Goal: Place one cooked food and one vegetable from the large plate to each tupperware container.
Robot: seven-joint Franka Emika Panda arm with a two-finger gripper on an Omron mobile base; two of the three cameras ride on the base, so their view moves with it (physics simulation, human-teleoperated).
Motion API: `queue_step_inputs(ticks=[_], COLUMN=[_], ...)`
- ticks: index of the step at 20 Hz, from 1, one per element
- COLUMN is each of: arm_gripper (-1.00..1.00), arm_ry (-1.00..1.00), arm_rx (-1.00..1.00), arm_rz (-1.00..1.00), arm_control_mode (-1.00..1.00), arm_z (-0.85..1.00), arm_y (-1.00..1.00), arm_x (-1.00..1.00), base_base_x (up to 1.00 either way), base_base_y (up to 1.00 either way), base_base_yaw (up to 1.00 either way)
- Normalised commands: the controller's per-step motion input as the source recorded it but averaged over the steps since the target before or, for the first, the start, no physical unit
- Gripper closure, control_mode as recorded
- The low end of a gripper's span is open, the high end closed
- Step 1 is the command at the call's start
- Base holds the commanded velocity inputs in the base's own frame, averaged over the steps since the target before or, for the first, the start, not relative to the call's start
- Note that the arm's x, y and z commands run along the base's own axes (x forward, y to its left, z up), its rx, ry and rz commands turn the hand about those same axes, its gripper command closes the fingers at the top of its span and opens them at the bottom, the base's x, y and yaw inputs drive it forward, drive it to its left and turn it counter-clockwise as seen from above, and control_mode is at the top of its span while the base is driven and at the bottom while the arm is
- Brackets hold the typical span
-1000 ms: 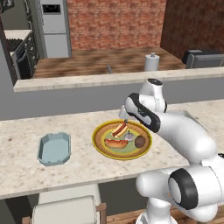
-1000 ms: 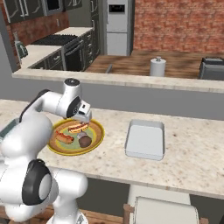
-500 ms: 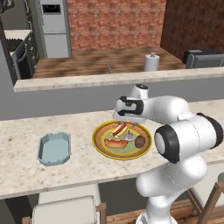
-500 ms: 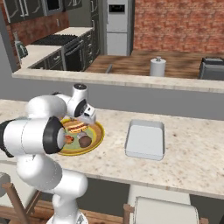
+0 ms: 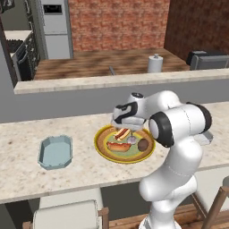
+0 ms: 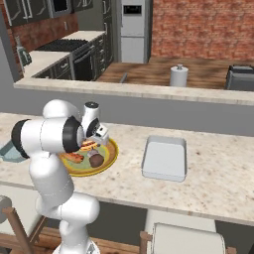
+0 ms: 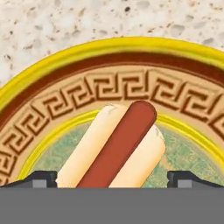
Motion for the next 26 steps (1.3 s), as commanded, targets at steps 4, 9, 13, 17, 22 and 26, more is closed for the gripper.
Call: queue_step_inputs(ticks=[4,9,13,17,22,26], arm_gripper=[-1.0,-1.0,1.0,1.0,1.0,1.0], arm_ry=[-0.03,0.0,-0.01,-0.04,0.0,0.03], arm_rx=[0.0,0.0,0.0,0.0,-0.1,-0.16], arm_rz=[-0.1,-0.15,-0.16,-0.1,-0.01,0.0], arm_control_mode=[-1.0,-1.0,-1.0,-1.0,-1.0,-1.0], arm_z=[-0.4,-0.6,-0.32,0.72,1.0,1.0], arm_y=[0.32,0.13,0.01,-0.06,-0.01,0.0], arm_x=[0.16,0.0,-0.01,-0.22,-0.33,-0.55], base_base_x=[0.0,0.0,0.0,0.0,0.0,0.0], base_base_y=[0.0,0.0,0.0,0.0,0.0,0.0], base_base_yaw=[0.0,0.0,0.0,0.0,0.0,0.0])
